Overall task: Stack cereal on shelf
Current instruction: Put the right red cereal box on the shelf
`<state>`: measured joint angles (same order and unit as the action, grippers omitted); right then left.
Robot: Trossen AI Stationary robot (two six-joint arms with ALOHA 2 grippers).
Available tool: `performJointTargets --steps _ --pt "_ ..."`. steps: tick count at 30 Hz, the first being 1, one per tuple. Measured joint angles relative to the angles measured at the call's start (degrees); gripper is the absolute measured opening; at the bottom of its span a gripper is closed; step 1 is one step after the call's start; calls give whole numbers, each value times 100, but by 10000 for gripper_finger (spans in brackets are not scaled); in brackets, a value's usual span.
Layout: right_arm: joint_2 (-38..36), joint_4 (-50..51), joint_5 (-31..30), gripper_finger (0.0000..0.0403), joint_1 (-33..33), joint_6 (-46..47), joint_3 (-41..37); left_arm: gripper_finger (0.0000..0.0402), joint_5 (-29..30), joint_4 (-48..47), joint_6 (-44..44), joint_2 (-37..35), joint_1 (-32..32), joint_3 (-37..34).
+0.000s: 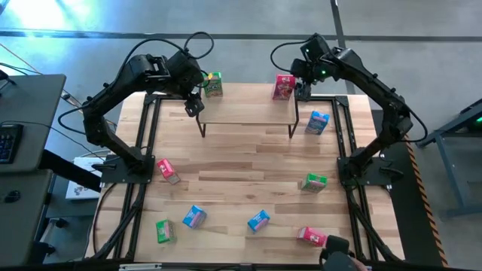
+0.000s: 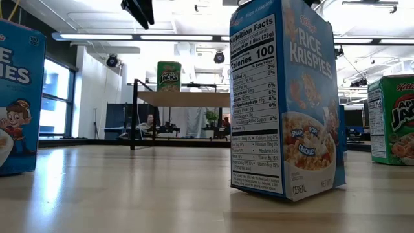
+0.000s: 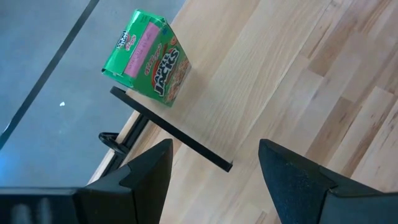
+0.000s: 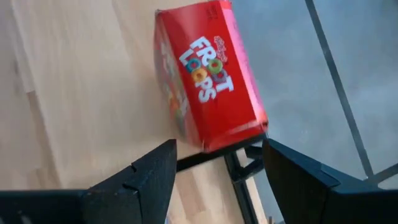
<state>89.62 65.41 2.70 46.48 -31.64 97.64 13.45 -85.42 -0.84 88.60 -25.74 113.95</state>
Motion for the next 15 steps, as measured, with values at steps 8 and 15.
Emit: performJointTargets --steps 8,15 --pt "-309 977 -57 229 0 617 176 230 -1 2 0 0 0 0" --pt "-777 1242 -48 229 11 1023 -293 230 0 -1 0 0 0 1"
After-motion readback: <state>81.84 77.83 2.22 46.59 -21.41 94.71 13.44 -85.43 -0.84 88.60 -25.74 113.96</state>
